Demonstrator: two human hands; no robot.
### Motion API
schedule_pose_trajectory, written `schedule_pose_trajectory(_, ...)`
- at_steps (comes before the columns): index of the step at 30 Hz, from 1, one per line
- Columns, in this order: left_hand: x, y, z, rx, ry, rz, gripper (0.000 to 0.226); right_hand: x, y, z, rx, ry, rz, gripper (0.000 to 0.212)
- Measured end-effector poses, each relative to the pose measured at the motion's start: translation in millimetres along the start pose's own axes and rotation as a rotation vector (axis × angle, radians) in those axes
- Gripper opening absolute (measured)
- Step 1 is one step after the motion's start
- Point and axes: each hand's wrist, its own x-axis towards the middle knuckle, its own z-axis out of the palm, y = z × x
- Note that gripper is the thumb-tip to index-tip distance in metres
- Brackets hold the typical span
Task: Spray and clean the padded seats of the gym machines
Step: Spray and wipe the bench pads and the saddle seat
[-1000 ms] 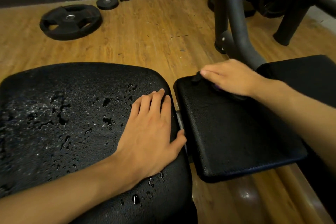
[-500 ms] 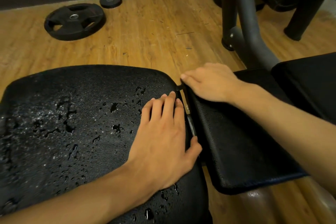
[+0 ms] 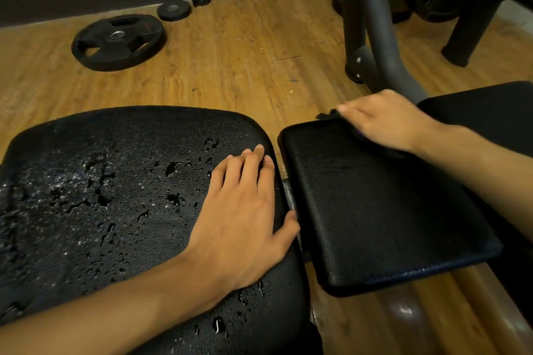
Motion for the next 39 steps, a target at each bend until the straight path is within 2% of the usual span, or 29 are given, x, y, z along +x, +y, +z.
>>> schedule_pose_trajectory(6, 2.2, 1.3, 1.7, -0.024, 0.012, -0.006, 0.081, -0.7, 11.5, -14.1, 0.058, -0.037, 0.188, 0.042)
schedule_pose_trajectory(8, 2.9, 0.6, 2.1, -0.018, 0.009, -0.008, 0.081, 3.3, -3.5, -7.5, -0.041, -0.043, 0.195, 0.042)
schedule_pose_trajectory(11, 3.8, 0.4, 1.8, -0.011, 0.000, -0.001, 0.081, 7.7, -43.0, 12.2, -0.139, 0.041, 0.059, 0.049)
schedule_pose_trajectory(15, 3.7, 0.1, 1.6, -0.013, -0.002, 0.002, 0.079, 24.8, -93.1, 32.9, -0.064, 0.038, -0.055, 0.048)
schedule_pose_trajectory(22, 2.8, -0.5, 0.0, -0.026, 0.006, -0.003, 0.079, 20.4, -79.6, 28.9, 0.060, 0.029, -0.141, 0.043)
schedule_pose_trajectory(29, 1.8, 0.2, 2.5, -0.017, 0.016, -0.010, 0.077, -8.5, 10.6, -8.3, 0.084, 0.023, 0.123, 0.043)
schedule_pose_trajectory(32, 2.6, 1.5, 2.6, -0.014, 0.013, -0.010, 0.077, -12.0, 23.5, -16.1, 0.150, 0.023, 0.260, 0.036)
schedule_pose_trajectory(34, 3.6, 1.6, 2.8, -0.010, 0.013, -0.018, 0.077, -3.5, 18.8, -11.8, 0.084, 0.041, 0.311, 0.040)
schedule_pose_trajectory(36, 3.8, 2.1, 2.7, -0.011, 0.009, -0.016, 0.076, 2.9, 5.3, -2.6, -0.102, 0.067, 0.323, 0.045)
schedule_pose_trajectory(39, 3.8, 1.8, 2.5, -0.005, 0.003, -0.011, 0.075, 6.7, -36.6, 11.9, -0.183, 0.066, 0.155, 0.045)
